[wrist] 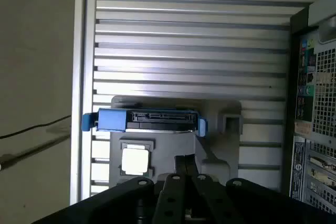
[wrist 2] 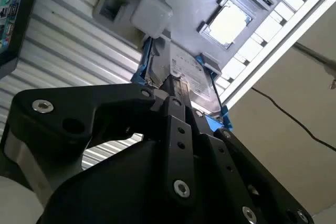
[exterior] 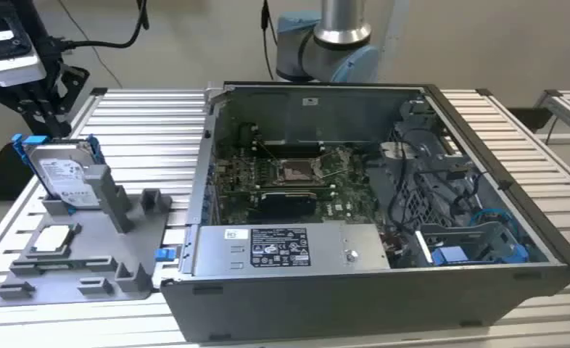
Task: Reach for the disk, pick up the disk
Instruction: 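Reach for the disk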
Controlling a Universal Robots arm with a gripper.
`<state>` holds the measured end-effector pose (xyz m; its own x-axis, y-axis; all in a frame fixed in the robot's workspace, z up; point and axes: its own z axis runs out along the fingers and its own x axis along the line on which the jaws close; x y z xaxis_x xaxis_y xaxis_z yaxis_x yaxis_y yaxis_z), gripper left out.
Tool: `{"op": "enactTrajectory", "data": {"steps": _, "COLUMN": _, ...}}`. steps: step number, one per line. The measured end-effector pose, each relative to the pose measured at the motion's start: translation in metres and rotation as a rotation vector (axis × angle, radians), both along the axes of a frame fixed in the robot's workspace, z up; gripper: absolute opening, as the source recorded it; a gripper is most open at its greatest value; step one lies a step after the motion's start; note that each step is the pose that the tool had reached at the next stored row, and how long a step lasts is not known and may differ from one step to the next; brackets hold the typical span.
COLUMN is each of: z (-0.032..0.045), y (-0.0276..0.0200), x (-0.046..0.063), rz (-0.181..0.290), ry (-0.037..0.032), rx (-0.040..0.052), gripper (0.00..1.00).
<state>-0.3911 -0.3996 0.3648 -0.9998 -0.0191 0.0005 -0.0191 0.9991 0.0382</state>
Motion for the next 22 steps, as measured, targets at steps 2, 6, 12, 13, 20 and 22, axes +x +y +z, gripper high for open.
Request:
{"op": "enactTrajectory", "data": {"steps": 2, "z": 0.0000, "y": 0.0000, "x": 0.000, "rz": 0.000, "ry": 0.0000, "rx": 0.0000, "gripper": 0.00}}
{"op": "enactTrajectory", "data": {"steps": 6, "z": 0.0000, "y": 0.0000, "x": 0.000, "rz": 0.000, "ry": 0.0000, "rx": 0.0000, "gripper": 0.00}}
{"op": "enactTrajectory", "data": {"steps": 12, "z": 0.0000, "y": 0.0000, "x": 0.000, "rz": 0.000, "ry": 0.0000, "rx": 0.0000, "gripper": 0.00}}
{"op": "enactTrajectory", "data": {"steps": 13, "z": 0.0000, "y": 0.0000, "x": 0.000, "rz": 0.000, "ry": 0.0000, "rx": 0.0000, "gripper": 0.00}}
{"op": "enactTrajectory", "data": {"steps": 20, "z": -0.0004, "y": 0.0215, "x": -0.005, "rz": 0.000, "ry": -0.0003, "rx": 0.0001, "gripper": 0.00}}
{"op": "enactTrajectory", "data": {"steps": 22, "z": -0.0004, "y": 0.0235, "x": -0.012, "rz": 0.000, "ry": -0.0003, "rx": -0.0001, "gripper": 0.00}}
